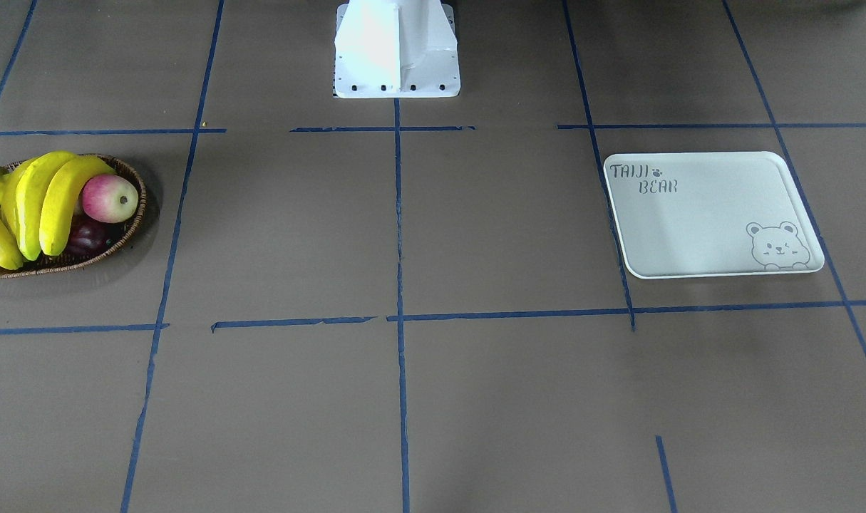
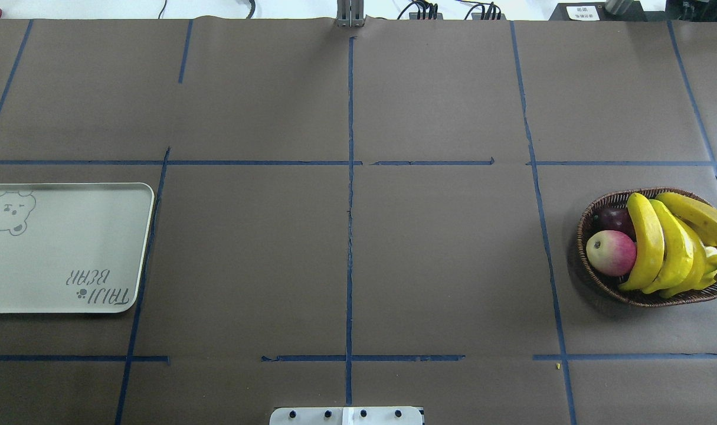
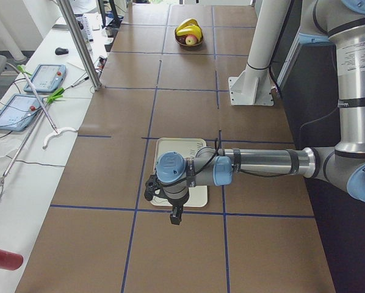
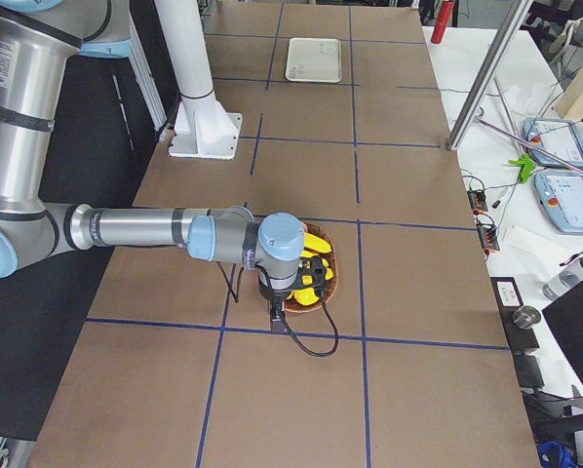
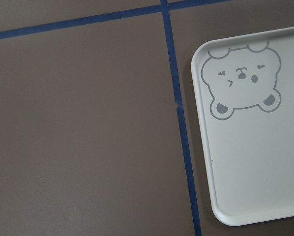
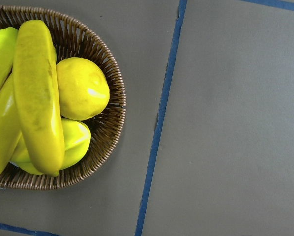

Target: Transfer all bananas from basket to plate

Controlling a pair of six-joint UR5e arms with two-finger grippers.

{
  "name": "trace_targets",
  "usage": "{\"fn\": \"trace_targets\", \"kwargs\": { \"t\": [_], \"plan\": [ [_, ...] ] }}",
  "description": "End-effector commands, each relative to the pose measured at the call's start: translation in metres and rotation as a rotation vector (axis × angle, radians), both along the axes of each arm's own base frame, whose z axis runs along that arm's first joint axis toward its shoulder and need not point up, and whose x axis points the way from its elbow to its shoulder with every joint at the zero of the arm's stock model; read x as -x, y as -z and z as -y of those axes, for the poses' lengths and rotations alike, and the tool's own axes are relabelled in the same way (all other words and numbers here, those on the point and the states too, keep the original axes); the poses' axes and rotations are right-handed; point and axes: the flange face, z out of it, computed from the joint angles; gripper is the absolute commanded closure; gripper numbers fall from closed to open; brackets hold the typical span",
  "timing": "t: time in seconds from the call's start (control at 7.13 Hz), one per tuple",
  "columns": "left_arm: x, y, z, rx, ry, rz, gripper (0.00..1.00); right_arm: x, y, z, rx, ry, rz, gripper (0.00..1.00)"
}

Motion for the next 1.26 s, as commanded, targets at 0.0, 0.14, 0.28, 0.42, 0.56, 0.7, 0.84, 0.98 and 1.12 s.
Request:
{"fn": "trace_targets", "kwargs": {
  "t": [0.0,0.14,0.28,0.42,0.56,0.7,0.84,0.98,1.12],
  "plan": [
    [0.001,0.001,0.0,-0.001,0.004,0.002,0.0,0.0,0.0,0.0,0.001,0.0,0.0,0.0],
    [0.0,0.001,0.001,0.004,0.006,-0.003,0.0,0.0,0.001,0.001,-0.004,0.0,0.002,0.0],
    [0.0,0.0,0.001,0.005,0.006,-0.004,0.0,0.003,0.006,0.003,-0.011,0.0,0.028,0.0],
    [0.0,-0.001,0.001,0.007,0.006,-0.004,0.0,0.013,0.02,0.01,-0.075,0.018,0.076,0.0],
    [0.0,-0.003,0.0,0.01,0.006,-0.006,0.0,0.021,0.026,0.016,-0.19,0.046,0.078,0.0],
    [0.0,-0.002,0.001,0.009,0.006,-0.006,0.0,0.04,0.03,0.02,-0.237,0.092,0.086,0.0],
    [-0.001,-0.003,0.001,0.01,0.004,-0.006,0.0,0.066,0.03,0.022,-0.227,0.147,0.092,0.0],
    [-0.001,-0.005,0.001,0.014,0.006,-0.007,0.0,0.084,0.032,0.024,-0.186,0.147,0.094,0.01],
    [-0.002,-0.004,0.001,0.013,0.004,-0.007,0.0,0.099,0.034,0.028,-0.161,0.129,0.096,0.01]
  ]
}}
